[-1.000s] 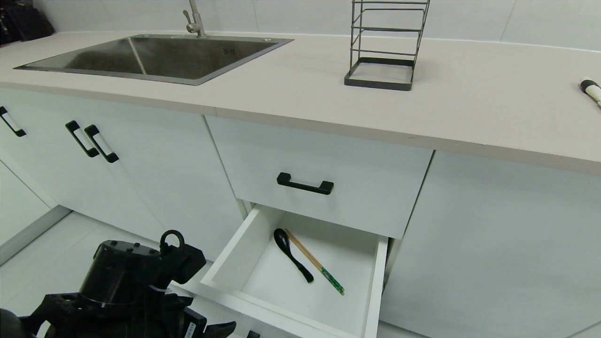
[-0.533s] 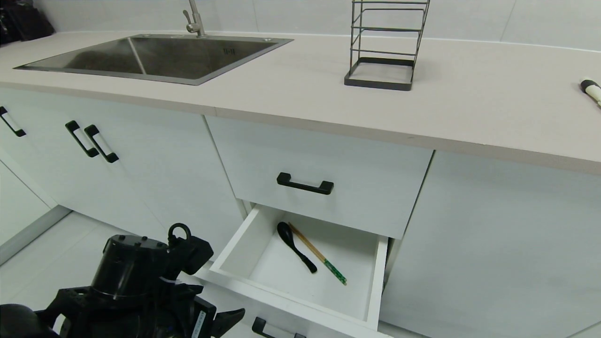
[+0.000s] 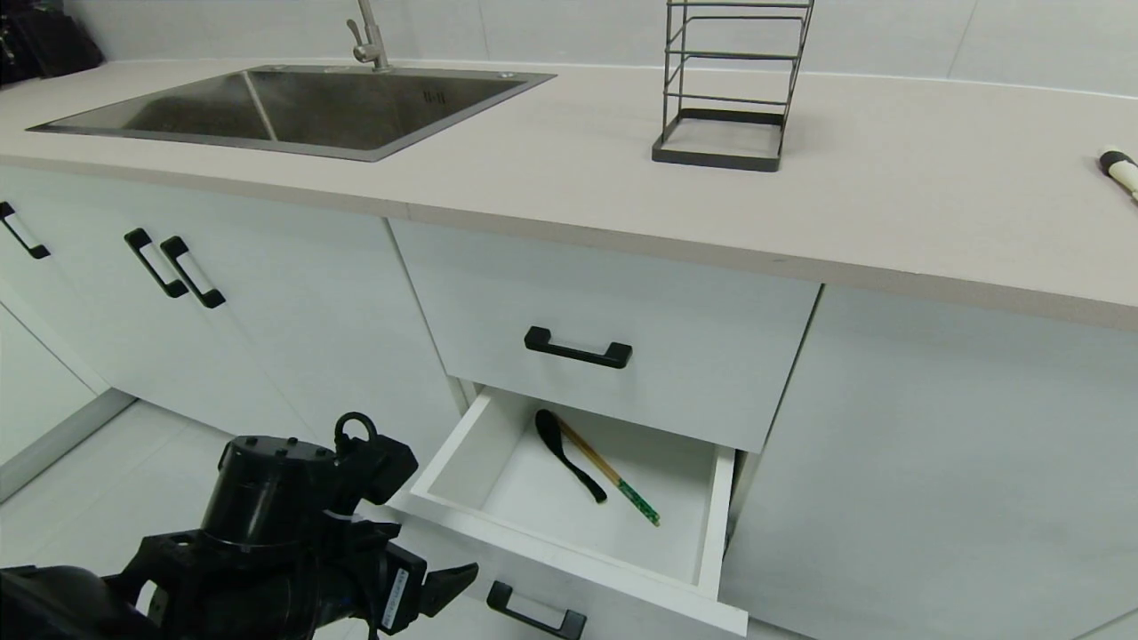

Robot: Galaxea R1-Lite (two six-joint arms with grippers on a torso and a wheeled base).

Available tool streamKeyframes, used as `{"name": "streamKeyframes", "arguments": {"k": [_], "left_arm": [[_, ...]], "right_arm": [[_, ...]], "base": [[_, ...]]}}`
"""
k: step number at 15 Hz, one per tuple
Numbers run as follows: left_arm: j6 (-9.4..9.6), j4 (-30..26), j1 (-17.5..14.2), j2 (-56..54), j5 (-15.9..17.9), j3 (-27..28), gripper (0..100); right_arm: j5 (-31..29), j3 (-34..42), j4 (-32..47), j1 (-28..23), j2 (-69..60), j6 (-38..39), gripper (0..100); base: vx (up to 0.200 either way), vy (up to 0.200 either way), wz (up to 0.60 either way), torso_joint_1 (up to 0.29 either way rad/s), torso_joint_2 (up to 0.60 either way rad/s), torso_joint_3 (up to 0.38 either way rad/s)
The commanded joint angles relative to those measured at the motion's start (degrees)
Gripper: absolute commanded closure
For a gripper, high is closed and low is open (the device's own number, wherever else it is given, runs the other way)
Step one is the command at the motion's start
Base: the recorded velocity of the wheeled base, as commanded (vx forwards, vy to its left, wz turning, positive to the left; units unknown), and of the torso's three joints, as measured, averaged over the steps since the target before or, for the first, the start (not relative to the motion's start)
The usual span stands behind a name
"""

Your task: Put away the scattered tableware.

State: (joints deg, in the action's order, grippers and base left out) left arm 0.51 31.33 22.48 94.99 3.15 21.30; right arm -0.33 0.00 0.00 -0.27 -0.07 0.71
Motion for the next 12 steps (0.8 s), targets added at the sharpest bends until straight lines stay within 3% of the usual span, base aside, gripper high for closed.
{"name": "streamKeyframes", "arguments": {"k": [1, 12], "left_arm": [[0.02, 2.2, 0.0, 2.7, 0.2, 0.0, 0], [0.10, 6.6, 0.1, 6.9, 1.3, 2.7, 0]], "right_arm": [[0.0, 0.0, 0.0, 0.0, 0.1, 0.0, 0], [0.0, 0.0, 0.0, 0.0, 0.1, 0.0, 0]], "base": [[0.000, 0.000, 0.00, 0.000, 0.00, 0.000], [0.000, 0.000, 0.00, 0.000, 0.00, 0.000]]}}
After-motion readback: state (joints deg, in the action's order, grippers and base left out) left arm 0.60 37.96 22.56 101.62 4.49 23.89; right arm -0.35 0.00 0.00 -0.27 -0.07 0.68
